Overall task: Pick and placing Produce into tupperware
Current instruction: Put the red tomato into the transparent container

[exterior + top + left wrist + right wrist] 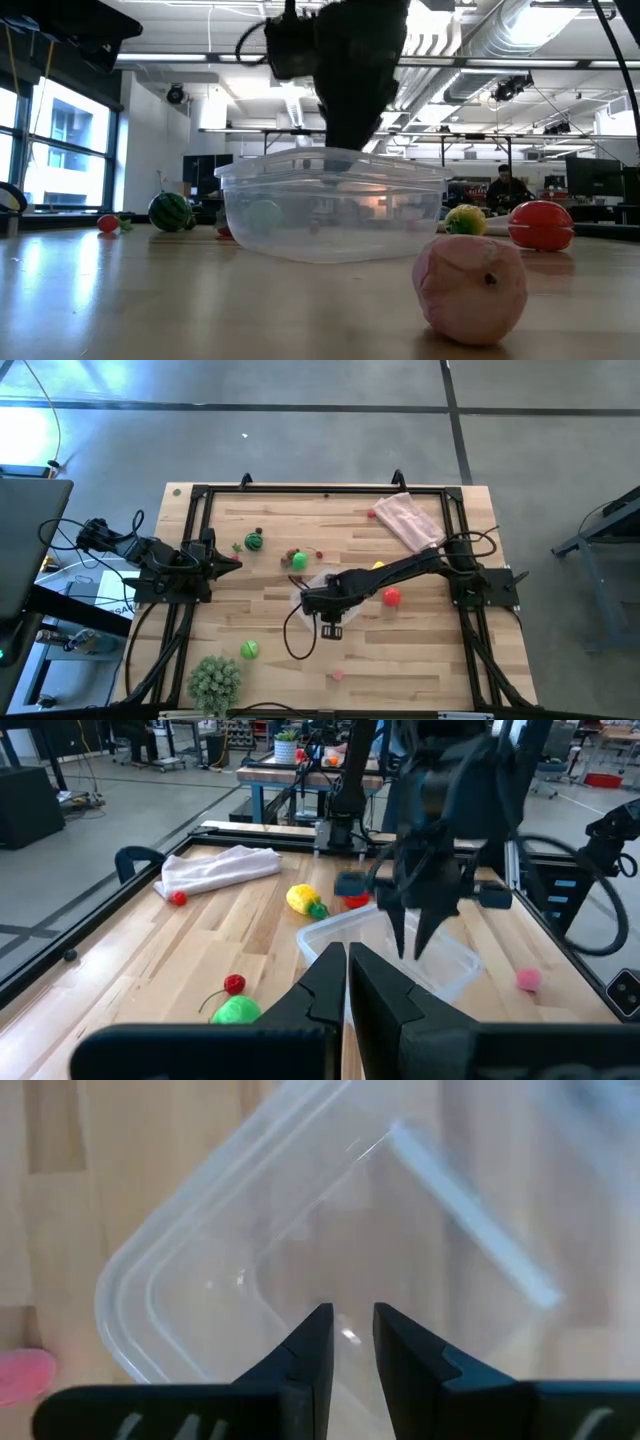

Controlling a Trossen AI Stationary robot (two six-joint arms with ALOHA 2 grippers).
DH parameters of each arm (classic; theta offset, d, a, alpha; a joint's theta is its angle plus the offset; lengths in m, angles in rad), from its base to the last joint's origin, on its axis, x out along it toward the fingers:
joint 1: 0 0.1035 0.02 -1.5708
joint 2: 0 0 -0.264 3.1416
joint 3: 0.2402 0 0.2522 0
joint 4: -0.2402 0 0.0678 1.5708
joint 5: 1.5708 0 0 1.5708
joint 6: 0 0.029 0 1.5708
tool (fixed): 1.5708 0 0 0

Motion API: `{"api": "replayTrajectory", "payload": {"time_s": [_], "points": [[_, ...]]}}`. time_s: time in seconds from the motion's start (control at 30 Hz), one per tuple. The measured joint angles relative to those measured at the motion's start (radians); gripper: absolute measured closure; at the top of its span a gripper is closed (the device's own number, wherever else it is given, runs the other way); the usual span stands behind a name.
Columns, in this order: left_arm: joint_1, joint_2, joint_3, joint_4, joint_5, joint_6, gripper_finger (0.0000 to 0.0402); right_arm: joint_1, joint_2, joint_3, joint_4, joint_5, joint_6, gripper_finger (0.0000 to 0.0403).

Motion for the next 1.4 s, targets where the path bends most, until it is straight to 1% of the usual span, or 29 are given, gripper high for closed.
{"api": "replayTrajectory", "payload": {"time_s": [0.1, 0.23, 0.33, 0.43, 0.5, 0.57, 0.63, 0.7, 0.83, 0.97, 1.03, 1.13, 1.27, 1.33, 1.4], "points": [[0.000, 0.000, 0.000, 0.000, 0.000, 0.000, 0.0394, 0.010, 0.000, 0.070, -0.125, 0.100, -0.001, 0.0336], [0.000, 0.000, 0.000, 0.000, 0.000, 0.000, 0.0394, 0.027, 0.000, 0.161, -0.337, 0.274, 0.058, 0.0336], [0.000, 0.000, 0.000, 0.000, 0.000, 0.000, 0.0394, 0.038, -0.002, 0.215, -0.504, 0.403, 0.147, 0.0336], [0.000, 0.000, 0.000, 0.000, 0.000, 0.001, 0.0394, 0.046, -0.007, 0.238, -0.663, 0.502, 0.261, 0.0336], [0.000, 0.000, 0.000, 0.001, 0.000, 0.002, 0.0394, 0.051, -0.038, 0.215, -0.655, 0.537, 0.297, 0.0336], [0.000, 0.000, 0.000, 0.000, 0.000, 0.002, 0.0394, 0.052, -0.083, 0.184, -0.639, 0.539, 0.301, 0.0336], [0.000, 0.000, 0.000, 0.000, 0.000, 0.002, 0.0394, 0.053, -0.127, 0.153, -0.658, 0.554, 0.353, 0.0336], [0.000, 0.000, 0.000, 0.002, 0.000, 0.003, 0.0394, 0.052, -0.179, 0.099, -0.664, 0.573, 0.417, 0.0336], [0.000, 0.000, 0.000, 0.001, 0.000, 0.004, 0.0394, 0.052, -0.331, -0.039, -0.663, 0.595, 0.547, 0.0336], [0.000, 0.000, 0.000, 0.000, 0.000, 0.004, 0.0394, 0.052, -0.491, -0.219, -0.642, 0.586, 0.745, 0.0336], [0.000, 0.000, 0.000, 0.000, 0.000, 0.004, 0.0394, 0.052, -0.570, -0.309, -0.614, 0.549, 0.847, 0.0336], [0.000, 0.000, 0.000, 0.000, 0.000, 0.004, 0.0394, 0.051, -0.665, -0.444, -0.504, 0.430, 0.958, 0.0336], [0.000, 0.000, 0.000, 0.000, 0.000, 0.004, 0.0394, 0.068, -0.757, -0.598, -0.314, 0.250, 1.054, 0.0336], [0.000, 0.000, 0.000, 0.000, 0.000, 0.004, 0.0394, 0.074, -0.783, -0.659, -0.222, 0.191, 1.072, 0.0336], [0.000, 0.000, 0.000, 0.000, 0.000, 0.004, 0.0394, 0.074, -0.804, -0.706, -0.136, 0.168, 1.073, 0.0336]]}}
